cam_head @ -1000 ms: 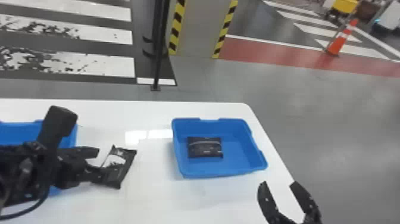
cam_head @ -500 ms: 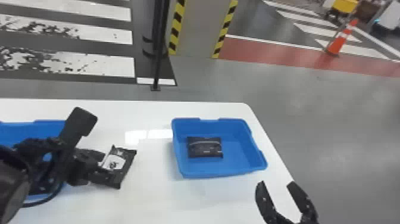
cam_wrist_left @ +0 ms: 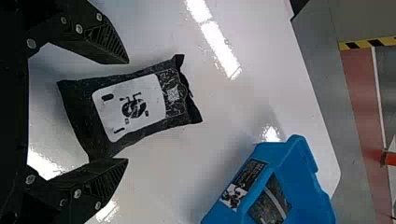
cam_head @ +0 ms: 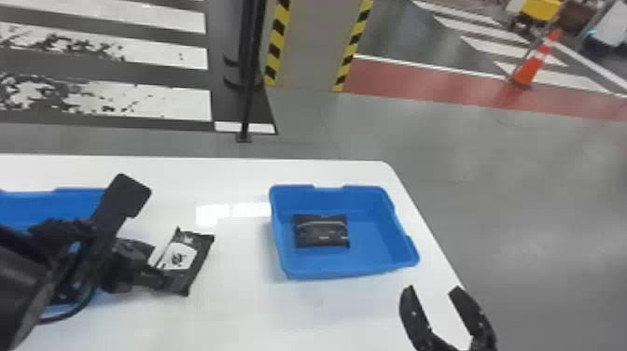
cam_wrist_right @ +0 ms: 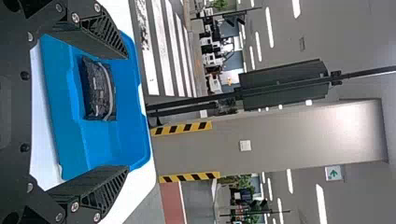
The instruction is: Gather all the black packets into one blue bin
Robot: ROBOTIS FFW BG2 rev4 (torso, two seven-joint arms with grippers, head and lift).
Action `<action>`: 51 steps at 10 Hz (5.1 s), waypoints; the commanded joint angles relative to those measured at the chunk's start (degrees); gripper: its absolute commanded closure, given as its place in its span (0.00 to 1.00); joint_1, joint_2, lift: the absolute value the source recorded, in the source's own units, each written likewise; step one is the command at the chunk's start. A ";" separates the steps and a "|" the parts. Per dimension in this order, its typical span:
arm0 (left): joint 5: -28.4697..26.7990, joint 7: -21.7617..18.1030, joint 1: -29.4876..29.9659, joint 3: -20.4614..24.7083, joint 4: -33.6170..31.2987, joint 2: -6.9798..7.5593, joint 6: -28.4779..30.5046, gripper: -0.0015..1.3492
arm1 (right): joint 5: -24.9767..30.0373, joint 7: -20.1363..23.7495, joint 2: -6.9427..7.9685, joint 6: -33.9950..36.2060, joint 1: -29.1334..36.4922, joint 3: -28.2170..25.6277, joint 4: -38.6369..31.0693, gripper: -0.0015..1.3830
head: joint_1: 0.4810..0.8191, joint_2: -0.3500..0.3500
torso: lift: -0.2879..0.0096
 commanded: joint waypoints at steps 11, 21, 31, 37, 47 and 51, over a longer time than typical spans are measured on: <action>-1.61 0.38 2.09 3.76 5.54 -1.35 -18.70 0.89 | -1.51 0.42 0.05 0.00 -0.32 0.23 1.00 0.14 | 0.63 0.00 | 0.60; 4.10 3.72 -9.02 -4.81 12.15 -3.37 -7.59 0.02 | -2.20 0.86 0.05 0.00 -0.88 0.68 2.69 0.14 | 0.63 0.00 | 0.60; 9.25 6.09 -15.49 -14.63 24.95 -5.48 -9.28 0.58 | -4.60 0.94 0.05 0.00 -1.73 1.48 4.52 0.14 | 0.63 0.00 | 0.60; 7.07 4.07 -10.00 -6.87 20.45 -4.78 -23.62 0.90 | -5.63 1.30 0.05 0.00 -1.17 1.48 4.37 0.14 | 0.63 0.00 | 0.60; -4.81 -0.33 20.37 31.87 -12.74 -2.84 -25.03 0.87 | -5.51 1.65 0.05 0.00 -0.88 1.48 3.67 0.14 | 0.63 0.21 | 0.60; -1.95 0.64 19.81 34.84 -1.49 -2.67 -28.26 0.03 | -2.54 1.65 0.05 0.14 -3.42 2.17 3.53 0.13 | 0.63 0.37 | 0.60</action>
